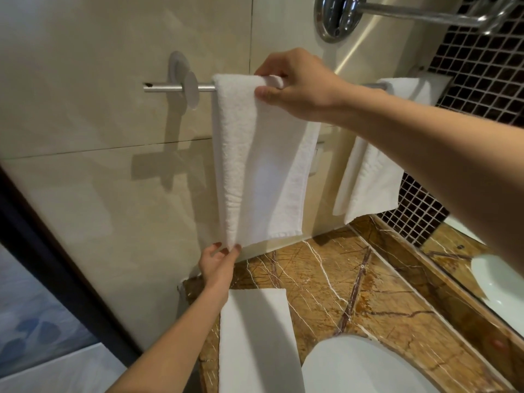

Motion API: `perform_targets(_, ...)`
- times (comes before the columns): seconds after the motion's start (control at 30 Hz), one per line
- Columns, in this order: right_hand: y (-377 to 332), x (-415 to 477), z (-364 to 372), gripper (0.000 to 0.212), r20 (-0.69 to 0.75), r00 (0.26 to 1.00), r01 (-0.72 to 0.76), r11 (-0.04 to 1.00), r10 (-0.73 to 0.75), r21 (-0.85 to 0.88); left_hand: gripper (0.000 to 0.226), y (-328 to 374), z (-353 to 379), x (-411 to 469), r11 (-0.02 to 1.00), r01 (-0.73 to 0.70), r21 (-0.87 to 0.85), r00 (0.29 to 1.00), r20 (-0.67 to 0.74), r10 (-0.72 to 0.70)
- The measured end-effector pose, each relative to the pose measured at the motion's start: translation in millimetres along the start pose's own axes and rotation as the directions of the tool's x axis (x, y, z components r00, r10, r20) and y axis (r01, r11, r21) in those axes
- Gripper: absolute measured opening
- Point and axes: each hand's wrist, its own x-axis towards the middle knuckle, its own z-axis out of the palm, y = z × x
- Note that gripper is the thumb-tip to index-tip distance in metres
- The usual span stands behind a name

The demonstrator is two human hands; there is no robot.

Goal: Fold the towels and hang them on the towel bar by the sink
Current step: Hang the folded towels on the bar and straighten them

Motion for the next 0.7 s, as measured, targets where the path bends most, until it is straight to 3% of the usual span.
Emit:
perform_targets(0.1,-0.7,2.3,1.6,0.033,0.001,1.000,-0.026,0.999,0.026,0.023,0.057,-8.6,17.6,-11.8,0.974,0.163,-0.159,0.987,0.034,-0.160)
perform_targets(0.2,-1.6,4.7,1.2,0.032,0.005,0.998,-0.061,0.997,0.061,0.052,0.041,-12.4,41.7,-29.1,0.901,0.347,-0.260,0.937,0.063,-0.343)
perform_targets(0.23,-1.7,5.1,0.7,0.032,0.009,0.998,-0.069,0.995,0.068,0.066,0.039,-12.9,48.7,-36.3,0.901,0.348,-0.260,0.937,0.057,-0.345)
perform_targets(0.3,-2.0,5.3,-0.5,0.032,0.017,0.997,-0.083,0.993,0.081,0.089,0.051,-13.8,66.5,-48.8,0.807,0.412,-0.424,0.909,0.121,-0.400)
perform_targets(0.33,-2.0,5.3,-0.8,0.032,0.019,0.996,-0.089,0.991,0.088,0.096,0.054,-11.6,72.8,-55.3,0.835,0.395,-0.383,0.917,0.223,-0.331)
perform_targets(0.37,-1.8,5.6,-1.1,0.033,0.021,0.995,-0.095,0.990,0.094,0.100,0.055,-6.8,81.0,-64.0,0.825,0.425,-0.372,0.886,0.357,-0.296)
perform_targets(0.43,-1.3,6.3,-1.2,0.033,0.027,0.995,-0.104,0.989,0.101,0.107,0.055,-2.1,97.1,-71.0,0.794,0.508,-0.334,0.814,0.489,-0.315)
perform_targets(0.57,-1.5,8.3,-2.8,0.031,0.046,0.992,-0.119,0.985,0.114,0.125,0.069,15.1,107.5,-71.7,0.851,0.463,-0.249,0.814,0.501,-0.296)
perform_targets(0.7,-2.9,7.3,-3.1,0.028,0.046,0.991,-0.133,0.981,0.127,0.144,0.066,9.4,102.3,-73.0,0.847,0.510,-0.148,0.736,0.585,-0.341)
